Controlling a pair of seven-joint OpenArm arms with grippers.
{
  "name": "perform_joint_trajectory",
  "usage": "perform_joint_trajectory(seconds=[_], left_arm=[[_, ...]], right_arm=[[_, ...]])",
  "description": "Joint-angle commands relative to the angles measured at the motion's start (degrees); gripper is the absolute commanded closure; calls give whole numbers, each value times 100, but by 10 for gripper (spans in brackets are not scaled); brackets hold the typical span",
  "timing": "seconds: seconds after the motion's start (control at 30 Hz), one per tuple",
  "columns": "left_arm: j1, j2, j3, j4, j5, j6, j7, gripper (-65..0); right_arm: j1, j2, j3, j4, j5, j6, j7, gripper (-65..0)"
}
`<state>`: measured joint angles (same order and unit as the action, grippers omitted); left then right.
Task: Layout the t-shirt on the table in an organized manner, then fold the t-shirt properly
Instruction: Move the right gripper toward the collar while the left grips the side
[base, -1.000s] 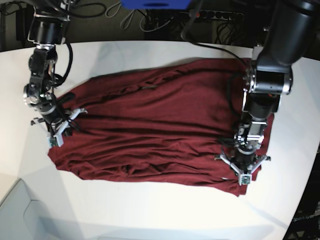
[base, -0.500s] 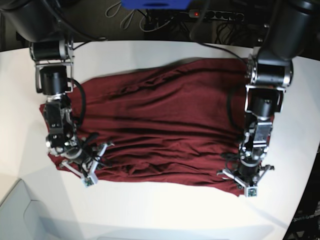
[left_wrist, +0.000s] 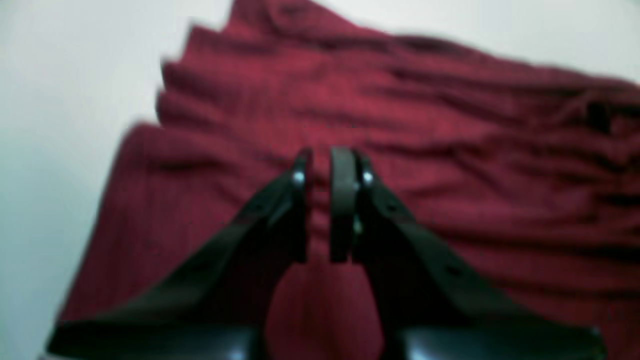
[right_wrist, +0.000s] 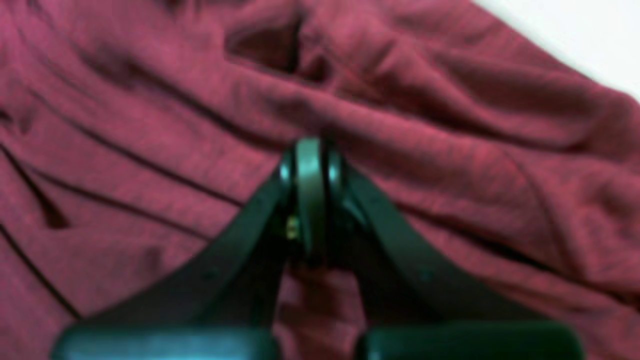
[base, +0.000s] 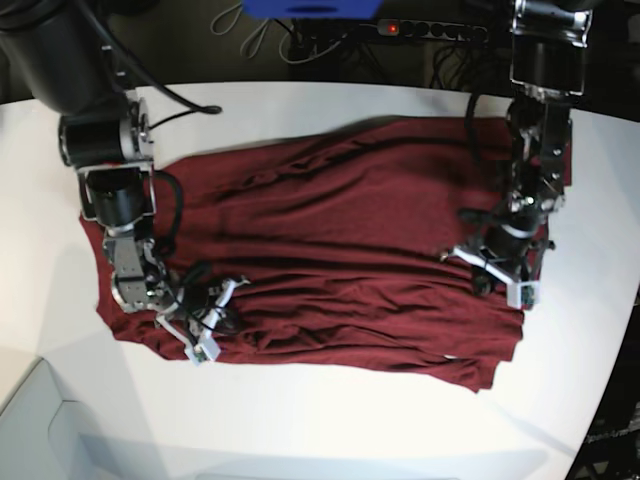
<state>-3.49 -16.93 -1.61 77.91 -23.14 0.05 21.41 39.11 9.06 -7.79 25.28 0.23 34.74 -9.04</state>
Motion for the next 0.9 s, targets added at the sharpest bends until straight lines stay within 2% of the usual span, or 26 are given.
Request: perform_joint_trajectory(seconds=[0.0, 0.07, 0.13, 0.23, 0.33, 0.57, 0.73, 0.87], left_arm=[[19, -8, -116, 117, 6, 25, -141, -60], [265, 80, -292, 82, 6, 25, -123, -60], [476, 106, -433, -41, 6, 25, -123, -60], [617, 97, -494, -384, 6, 25, -158, -60], [608, 80, -494, -701, 6, 25, -158, -60], [599, 80, -494, -1061, 6, 25, -167, -59], [626, 53, -503, -929, -21, -1, -167, -59], [634, 62, -758, -507, -38, -10, -123, -59]], right_arm=[[287, 30, 10, -159, -27, 3, 135, 0], [374, 83, 10, -510, -27, -173, 513, 0], [366, 162, 10, -572, -27, -762, 811, 0], [339, 189, 10, -589, -27, -1843, 1251, 0], [339, 189, 10, -589, -27, -2362, 1550, 0], [366, 153, 63, -537, -10, -3004, 1770, 0], [278, 189, 63, -115, 8, -3030, 2148, 0], [119, 224, 63, 518, 8, -3030, 1831, 0]])
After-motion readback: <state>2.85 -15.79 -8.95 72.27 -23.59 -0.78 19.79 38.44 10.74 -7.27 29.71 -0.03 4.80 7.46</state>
